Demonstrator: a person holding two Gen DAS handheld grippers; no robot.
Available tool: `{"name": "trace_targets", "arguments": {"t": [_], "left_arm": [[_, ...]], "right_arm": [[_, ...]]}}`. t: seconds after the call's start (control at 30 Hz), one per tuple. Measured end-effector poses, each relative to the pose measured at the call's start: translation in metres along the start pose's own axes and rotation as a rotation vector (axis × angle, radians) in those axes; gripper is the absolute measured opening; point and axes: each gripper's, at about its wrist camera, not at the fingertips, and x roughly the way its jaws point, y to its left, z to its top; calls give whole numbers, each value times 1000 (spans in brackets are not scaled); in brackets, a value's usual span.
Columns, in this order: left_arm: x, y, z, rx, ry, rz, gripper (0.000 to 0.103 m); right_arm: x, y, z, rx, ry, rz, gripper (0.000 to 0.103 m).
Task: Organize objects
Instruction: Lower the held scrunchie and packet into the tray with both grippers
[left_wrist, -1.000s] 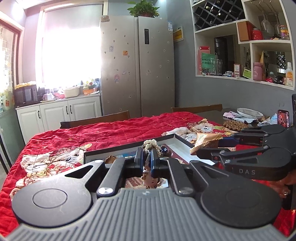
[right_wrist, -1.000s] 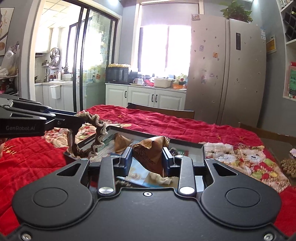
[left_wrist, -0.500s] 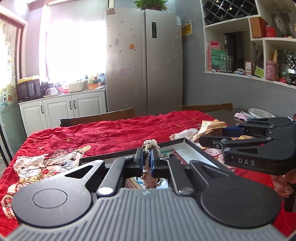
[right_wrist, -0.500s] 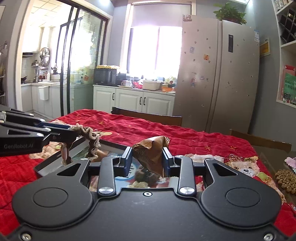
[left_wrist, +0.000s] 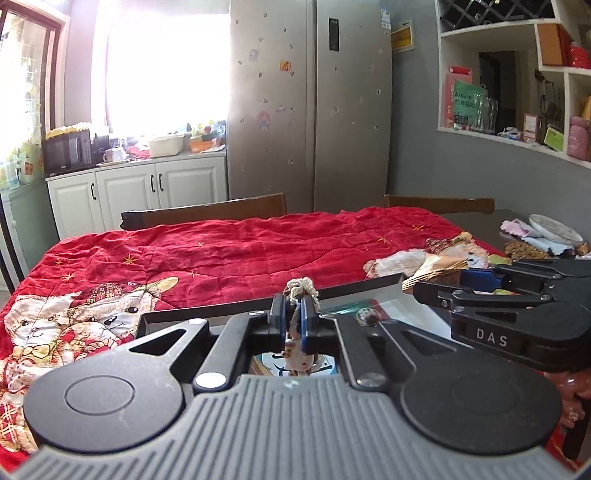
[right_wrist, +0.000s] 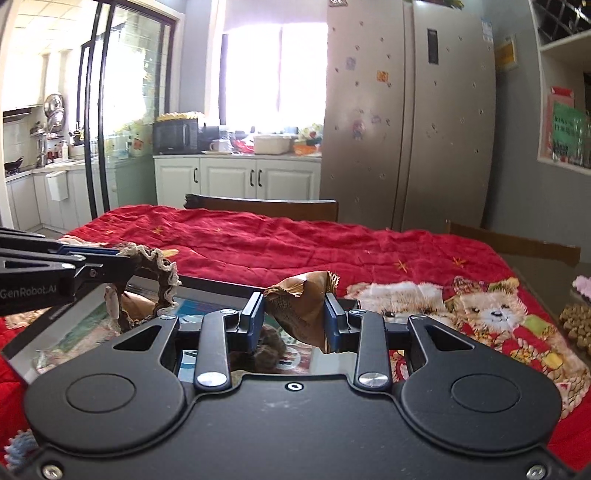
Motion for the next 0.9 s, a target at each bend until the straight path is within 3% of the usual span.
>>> {"name": "trace_targets", "arguments": {"t": [0.33,0.9], "left_arm": [[30,-1,-6,-17,27,-14,9],[51,-3,-16,6,85,10,10]], "right_arm": [[39,-10,-14,28,66,-20,32],[59,-11,-22,39,137,-50,32]]}}
